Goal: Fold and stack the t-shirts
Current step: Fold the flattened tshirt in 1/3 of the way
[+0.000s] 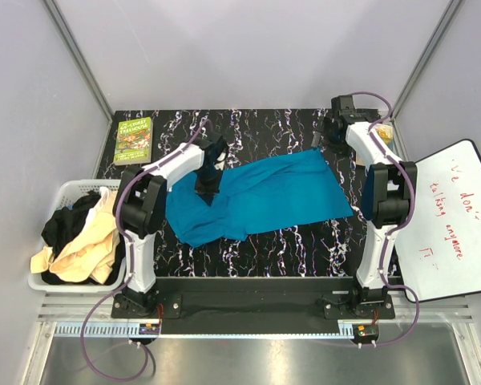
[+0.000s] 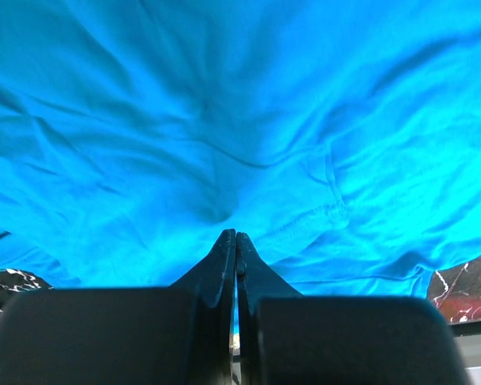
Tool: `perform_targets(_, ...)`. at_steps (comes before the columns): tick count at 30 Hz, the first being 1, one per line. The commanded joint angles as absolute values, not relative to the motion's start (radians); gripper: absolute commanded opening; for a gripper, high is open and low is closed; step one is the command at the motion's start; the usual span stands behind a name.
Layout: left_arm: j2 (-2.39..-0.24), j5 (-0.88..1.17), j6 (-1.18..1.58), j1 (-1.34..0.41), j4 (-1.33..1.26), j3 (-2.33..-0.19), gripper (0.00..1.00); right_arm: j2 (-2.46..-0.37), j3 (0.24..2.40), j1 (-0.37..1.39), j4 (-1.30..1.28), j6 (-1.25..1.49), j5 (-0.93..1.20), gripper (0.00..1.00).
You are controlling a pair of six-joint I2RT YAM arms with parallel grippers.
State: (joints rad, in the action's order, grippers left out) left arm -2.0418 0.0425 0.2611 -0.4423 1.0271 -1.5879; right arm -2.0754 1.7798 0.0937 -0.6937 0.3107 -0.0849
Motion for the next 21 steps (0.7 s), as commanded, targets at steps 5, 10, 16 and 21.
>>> perform_targets(5,-1.994,0.043,0.258,-0.462,1.023,-1.565,0.0,-2.091,1.784,0.094,-0.69,0.308,-0.041,0.84)
perform_targets(10,-2.023,0.002,0.282,-0.413,1.022,-1.663,0.0,-2.15,1.83,0.098,-0.693,0.299,0.023,0.16)
perform_targets(16,-2.146,-0.044,0.287,-0.344,1.081,-1.85,0.0,-2.259,1.931,0.112,-0.707,0.279,0.006,0.0)
perform_targets(21,-2.238,-0.077,0.293,-0.287,1.132,-1.936,0.0,-2.345,2.032,0.114,-0.71,0.273,0.006,0.0)
